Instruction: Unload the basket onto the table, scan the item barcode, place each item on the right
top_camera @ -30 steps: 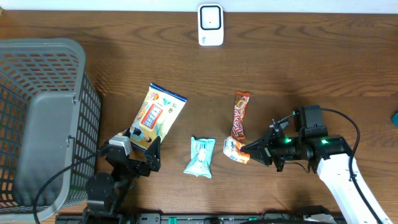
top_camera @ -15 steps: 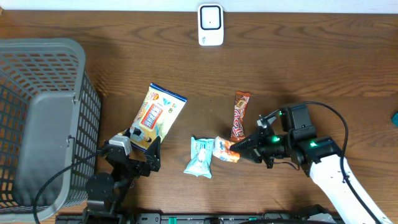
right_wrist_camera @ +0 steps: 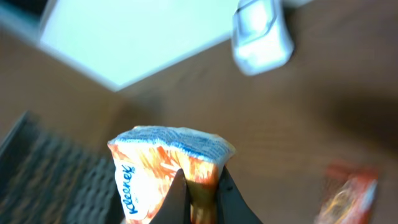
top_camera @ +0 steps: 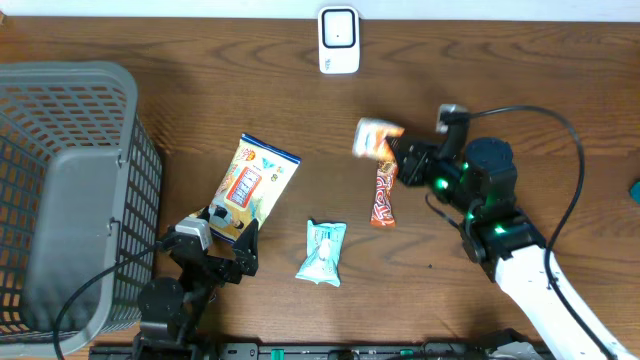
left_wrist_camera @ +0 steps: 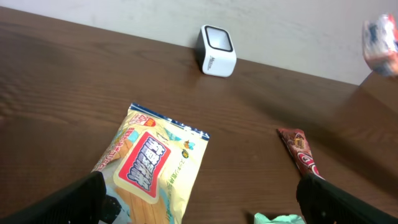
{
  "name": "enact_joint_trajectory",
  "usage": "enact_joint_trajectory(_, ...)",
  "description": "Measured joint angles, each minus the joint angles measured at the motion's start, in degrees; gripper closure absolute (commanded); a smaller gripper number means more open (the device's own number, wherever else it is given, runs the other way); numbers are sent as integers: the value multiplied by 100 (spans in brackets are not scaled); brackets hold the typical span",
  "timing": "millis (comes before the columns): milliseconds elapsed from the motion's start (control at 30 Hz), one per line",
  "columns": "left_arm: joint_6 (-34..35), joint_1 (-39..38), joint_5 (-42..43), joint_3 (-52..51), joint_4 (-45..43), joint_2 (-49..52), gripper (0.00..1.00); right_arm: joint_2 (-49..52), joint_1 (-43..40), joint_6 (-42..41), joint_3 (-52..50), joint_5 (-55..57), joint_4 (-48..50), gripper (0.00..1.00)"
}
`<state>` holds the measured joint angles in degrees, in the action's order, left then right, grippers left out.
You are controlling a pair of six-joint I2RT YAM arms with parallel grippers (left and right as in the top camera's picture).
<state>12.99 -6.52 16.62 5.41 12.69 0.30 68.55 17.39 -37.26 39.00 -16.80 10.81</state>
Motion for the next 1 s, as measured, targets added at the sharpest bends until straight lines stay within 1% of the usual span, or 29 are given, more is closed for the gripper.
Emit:
enact_joint_trajectory(33, 0, 0, 2, 0, 0, 0, 2, 122, 11, 96, 4, 251, 254, 99)
enact_joint_trajectory(133, 0, 0, 0, 0, 2, 0, 2, 861, 52, 481, 37, 822, 1425, 99)
enact_joint_trajectory(167, 0, 0, 0, 0, 0, 0, 2, 977, 59, 535, 35, 890, 1622, 99)
enact_joint_trajectory(233, 0, 0, 2, 0, -2, -4, 2, 1598, 63, 785, -4, 1021, 2927, 99)
enact_joint_trajectory(300, 0, 0, 0, 0, 0, 2, 2, 2590, 76, 1003, 48, 1150, 4454, 99)
enact_joint_trajectory(367, 0, 0, -2, 0, 2, 7, 2, 3344, 79, 1088, 168, 1193, 5534, 99)
enact_joint_trajectory(433, 0, 0, 0, 0, 2, 7, 2, 4100, 79, 1145, 459, 1231, 6231, 99)
enact_joint_trajectory(500, 0, 0, 0, 0, 2, 9, 2, 4647, 79, 1187, 868, 1252, 6354, 99)
enact_joint_trajectory(567, 0, 0, 2, 0, 2, 7, 2, 5123, 79, 1213, 1412, 1268, 6131, 99)
enact_joint_trajectory(767, 0, 0, 2, 0, 2, 7, 2, 6218, 79, 1381, 3401, 1281, 5167, 99)
enact_joint_trajectory(800, 0, 0, 2, 0, 2, 7, 2, 6352, 79, 1436, 3724, 1281, 4951, 99)
enact_joint_trajectory(833, 0, 0, 0, 0, 0, 7, 2, 6594, 79, 1534, 4288, 1279, 4590, 99)
enact_joint_trajectory(900, 0, 0, 2, 0, 0, 4, 2, 6843, 79, 1622, 4850, 1276, 4135, 99)
enact_joint_trajectory(1000, 0, 0, 0, 0, 0, 4, 2, 7331, 81, 1740, 5628, 1281, 3978, 99)
